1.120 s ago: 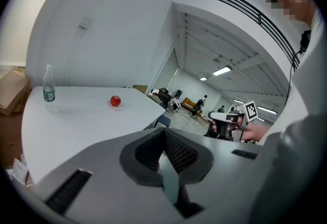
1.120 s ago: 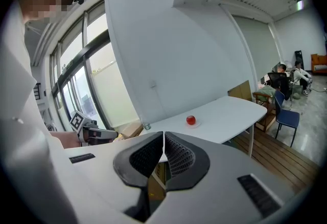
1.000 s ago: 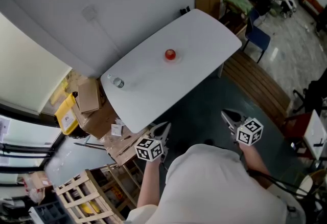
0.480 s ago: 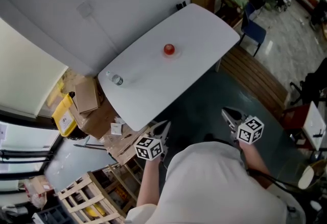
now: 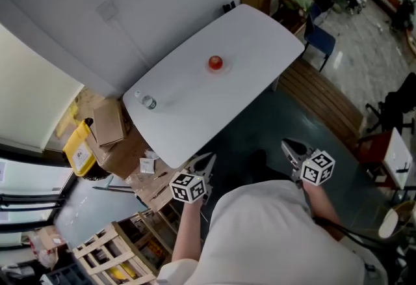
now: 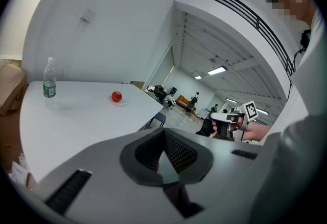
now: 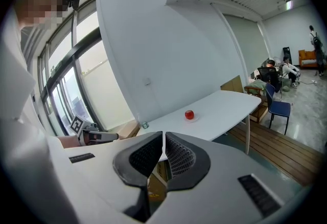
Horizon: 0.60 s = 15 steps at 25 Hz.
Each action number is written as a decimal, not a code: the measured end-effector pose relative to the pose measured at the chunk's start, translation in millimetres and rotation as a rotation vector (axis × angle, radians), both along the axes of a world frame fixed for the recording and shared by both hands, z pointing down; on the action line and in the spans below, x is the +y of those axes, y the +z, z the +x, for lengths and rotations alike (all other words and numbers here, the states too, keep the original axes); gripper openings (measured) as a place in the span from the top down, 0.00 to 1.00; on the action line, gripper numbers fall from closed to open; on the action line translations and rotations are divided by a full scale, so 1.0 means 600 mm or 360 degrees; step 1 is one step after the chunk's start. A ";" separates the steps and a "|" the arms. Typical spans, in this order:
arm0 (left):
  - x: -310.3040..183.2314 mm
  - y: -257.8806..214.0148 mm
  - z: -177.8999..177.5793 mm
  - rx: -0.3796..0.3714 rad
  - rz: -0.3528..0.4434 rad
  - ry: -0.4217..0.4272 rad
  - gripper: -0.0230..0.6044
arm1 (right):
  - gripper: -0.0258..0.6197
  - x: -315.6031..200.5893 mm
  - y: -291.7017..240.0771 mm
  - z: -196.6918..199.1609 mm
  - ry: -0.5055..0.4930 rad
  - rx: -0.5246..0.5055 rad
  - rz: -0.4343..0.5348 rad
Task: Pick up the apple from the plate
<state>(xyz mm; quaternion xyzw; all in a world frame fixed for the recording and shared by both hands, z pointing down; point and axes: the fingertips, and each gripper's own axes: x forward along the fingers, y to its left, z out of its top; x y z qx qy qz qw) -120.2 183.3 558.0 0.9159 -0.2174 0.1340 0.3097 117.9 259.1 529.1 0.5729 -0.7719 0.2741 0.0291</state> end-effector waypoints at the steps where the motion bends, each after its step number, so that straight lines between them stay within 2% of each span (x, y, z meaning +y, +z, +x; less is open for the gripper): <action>1: -0.003 0.000 0.002 -0.0003 -0.0001 -0.0003 0.96 | 0.90 -0.006 -0.001 0.002 -0.0007 0.0008 -0.0001; 6: -0.025 0.002 0.013 -0.0025 0.0004 -0.0055 0.96 | 0.90 -0.050 0.003 0.019 -0.0070 0.0015 -0.0011; 15: -0.094 0.011 0.052 -0.0096 -0.0009 -0.0230 0.96 | 0.90 -0.172 0.021 0.053 -0.0262 -0.0030 -0.0051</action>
